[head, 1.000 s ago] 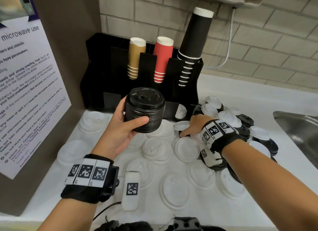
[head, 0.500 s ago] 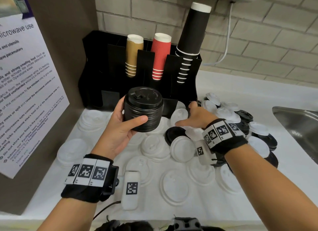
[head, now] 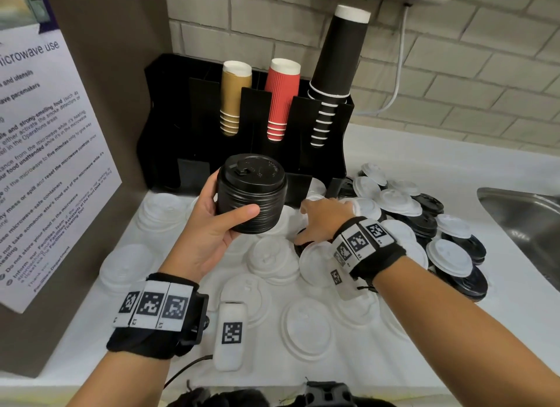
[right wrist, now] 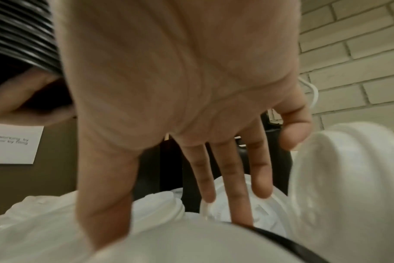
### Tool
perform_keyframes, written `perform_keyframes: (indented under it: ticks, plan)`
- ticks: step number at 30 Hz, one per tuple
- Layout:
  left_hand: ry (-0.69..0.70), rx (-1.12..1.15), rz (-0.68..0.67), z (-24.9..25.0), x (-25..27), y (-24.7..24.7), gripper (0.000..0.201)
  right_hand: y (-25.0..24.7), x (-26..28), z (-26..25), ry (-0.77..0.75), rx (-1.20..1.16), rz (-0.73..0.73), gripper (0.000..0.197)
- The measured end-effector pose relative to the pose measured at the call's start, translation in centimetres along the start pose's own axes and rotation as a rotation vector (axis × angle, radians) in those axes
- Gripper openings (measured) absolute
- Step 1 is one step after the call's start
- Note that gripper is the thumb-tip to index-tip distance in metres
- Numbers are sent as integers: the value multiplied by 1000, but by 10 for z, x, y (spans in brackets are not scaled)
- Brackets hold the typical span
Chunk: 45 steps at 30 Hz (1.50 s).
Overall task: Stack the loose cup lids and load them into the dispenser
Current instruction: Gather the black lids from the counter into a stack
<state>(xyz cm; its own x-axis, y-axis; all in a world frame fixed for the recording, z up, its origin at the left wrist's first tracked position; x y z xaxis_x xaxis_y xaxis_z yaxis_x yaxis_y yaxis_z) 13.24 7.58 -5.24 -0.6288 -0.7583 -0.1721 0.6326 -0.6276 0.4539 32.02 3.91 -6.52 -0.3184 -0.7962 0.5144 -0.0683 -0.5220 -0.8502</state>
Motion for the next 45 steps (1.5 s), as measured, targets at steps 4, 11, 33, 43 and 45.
perform_keyframes:
  ticks: [4, 11, 33, 43, 45]
  plan:
    - [4, 4, 6, 0, 0, -3, 69, 7, 5, 6, 10, 90, -146, 97]
    - [11, 12, -6, 3, -2, 3, 78, 23, 7, 5, -32, 44, -232, 100]
    - [-11, 94, -58, 2, -4, 18, 99, -59, 57, 31, -550, -1250, 496, 54]
    - [-67, -10, -169, -9, -6, 36, 74, -57, 106, -2, -705, -1150, 615, 35]
    - [-80, -22, -196, -11, -7, 41, 70, -60, 111, -5, -705, -1099, 640, 31]
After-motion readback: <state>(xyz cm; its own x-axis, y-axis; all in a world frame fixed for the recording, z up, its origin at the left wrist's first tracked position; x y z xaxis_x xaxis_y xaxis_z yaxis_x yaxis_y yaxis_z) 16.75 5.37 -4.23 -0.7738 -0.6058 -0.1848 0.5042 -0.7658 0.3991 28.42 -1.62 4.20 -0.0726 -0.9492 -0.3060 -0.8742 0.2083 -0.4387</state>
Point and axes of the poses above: each hand's wrist, its own x-axis away from the middle knuckle, its own y-axis out of the palm, z = x × y, the point moved 9 cm from there along -x, towards the middle knuckle, and after that the axes turned 9 degrees about -z, right-handed, at the moved point
